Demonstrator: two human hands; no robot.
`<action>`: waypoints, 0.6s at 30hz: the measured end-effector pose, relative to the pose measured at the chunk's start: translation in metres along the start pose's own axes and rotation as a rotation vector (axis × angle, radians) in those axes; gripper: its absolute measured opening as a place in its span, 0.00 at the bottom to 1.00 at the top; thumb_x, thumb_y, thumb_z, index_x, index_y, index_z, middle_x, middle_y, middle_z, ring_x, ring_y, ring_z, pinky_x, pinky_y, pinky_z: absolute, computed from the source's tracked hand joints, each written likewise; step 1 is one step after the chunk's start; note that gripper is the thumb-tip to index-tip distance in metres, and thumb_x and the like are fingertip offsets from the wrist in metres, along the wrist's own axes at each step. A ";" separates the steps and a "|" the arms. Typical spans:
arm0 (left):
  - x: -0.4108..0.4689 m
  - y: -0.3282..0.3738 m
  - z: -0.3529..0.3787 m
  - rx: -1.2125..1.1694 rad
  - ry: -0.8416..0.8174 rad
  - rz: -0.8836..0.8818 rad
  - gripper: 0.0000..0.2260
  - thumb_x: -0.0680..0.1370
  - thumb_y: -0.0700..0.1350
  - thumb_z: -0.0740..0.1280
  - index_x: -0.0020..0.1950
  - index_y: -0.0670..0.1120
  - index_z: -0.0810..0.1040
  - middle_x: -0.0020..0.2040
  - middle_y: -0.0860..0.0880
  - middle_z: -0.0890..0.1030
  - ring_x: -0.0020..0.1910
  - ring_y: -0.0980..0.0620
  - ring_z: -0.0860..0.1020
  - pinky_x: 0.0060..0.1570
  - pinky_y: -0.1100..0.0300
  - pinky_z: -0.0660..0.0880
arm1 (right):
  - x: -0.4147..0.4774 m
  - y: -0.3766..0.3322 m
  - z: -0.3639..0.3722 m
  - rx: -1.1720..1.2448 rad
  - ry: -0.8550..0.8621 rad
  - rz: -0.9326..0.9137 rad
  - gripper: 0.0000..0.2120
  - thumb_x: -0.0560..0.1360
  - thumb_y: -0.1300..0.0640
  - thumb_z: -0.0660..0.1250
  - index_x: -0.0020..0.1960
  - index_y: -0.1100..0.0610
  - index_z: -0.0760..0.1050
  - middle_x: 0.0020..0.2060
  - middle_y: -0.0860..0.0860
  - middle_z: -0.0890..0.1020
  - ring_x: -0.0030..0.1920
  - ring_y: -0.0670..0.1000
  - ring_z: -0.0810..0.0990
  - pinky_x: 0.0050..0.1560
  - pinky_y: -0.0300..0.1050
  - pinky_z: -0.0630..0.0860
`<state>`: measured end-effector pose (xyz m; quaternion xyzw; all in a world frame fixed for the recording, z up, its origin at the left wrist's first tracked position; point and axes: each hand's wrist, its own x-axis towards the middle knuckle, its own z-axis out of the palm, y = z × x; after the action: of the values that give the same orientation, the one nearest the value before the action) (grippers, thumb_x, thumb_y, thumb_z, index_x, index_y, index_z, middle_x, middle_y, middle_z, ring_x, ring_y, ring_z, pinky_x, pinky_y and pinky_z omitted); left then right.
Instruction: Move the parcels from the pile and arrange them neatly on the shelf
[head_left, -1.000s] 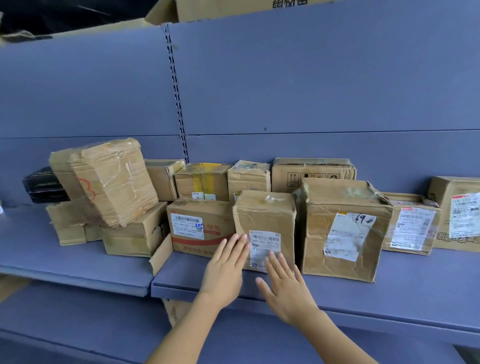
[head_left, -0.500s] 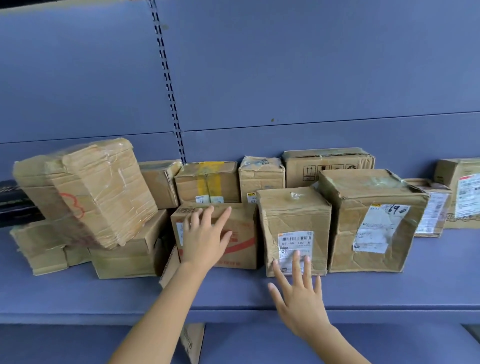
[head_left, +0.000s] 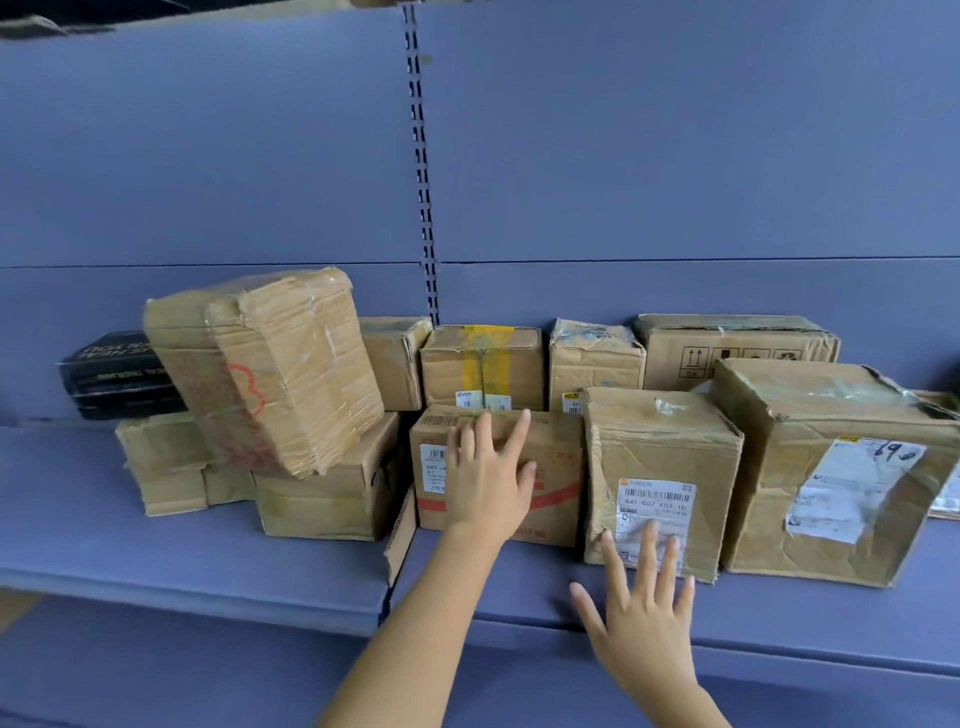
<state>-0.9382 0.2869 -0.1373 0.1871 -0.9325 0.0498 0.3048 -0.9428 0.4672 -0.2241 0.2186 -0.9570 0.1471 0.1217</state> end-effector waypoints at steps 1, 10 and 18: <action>-0.008 -0.001 -0.003 -0.020 0.022 -0.036 0.29 0.79 0.57 0.60 0.77 0.53 0.57 0.72 0.38 0.65 0.69 0.37 0.66 0.70 0.42 0.60 | -0.002 0.000 0.003 0.043 0.031 0.007 0.43 0.79 0.35 0.37 0.61 0.63 0.80 0.65 0.71 0.72 0.62 0.76 0.72 0.50 0.76 0.71; -0.083 -0.056 -0.039 0.050 0.187 -0.281 0.29 0.67 0.51 0.75 0.65 0.43 0.74 0.64 0.37 0.74 0.58 0.36 0.76 0.59 0.39 0.72 | -0.010 -0.081 -0.001 0.297 0.148 -0.388 0.38 0.78 0.31 0.45 0.63 0.63 0.70 0.66 0.66 0.70 0.69 0.65 0.62 0.64 0.71 0.65; -0.186 -0.153 -0.097 0.260 0.161 -0.717 0.28 0.67 0.47 0.77 0.63 0.40 0.74 0.61 0.35 0.74 0.55 0.33 0.76 0.55 0.38 0.72 | -0.042 -0.190 -0.011 0.526 -0.124 -0.725 0.48 0.70 0.24 0.47 0.70 0.61 0.67 0.74 0.60 0.60 0.74 0.60 0.59 0.69 0.59 0.64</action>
<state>-0.6885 0.2248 -0.1714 0.5337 -0.7671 0.0725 0.3486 -0.8185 0.3233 -0.1834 0.5715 -0.7542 0.3197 0.0484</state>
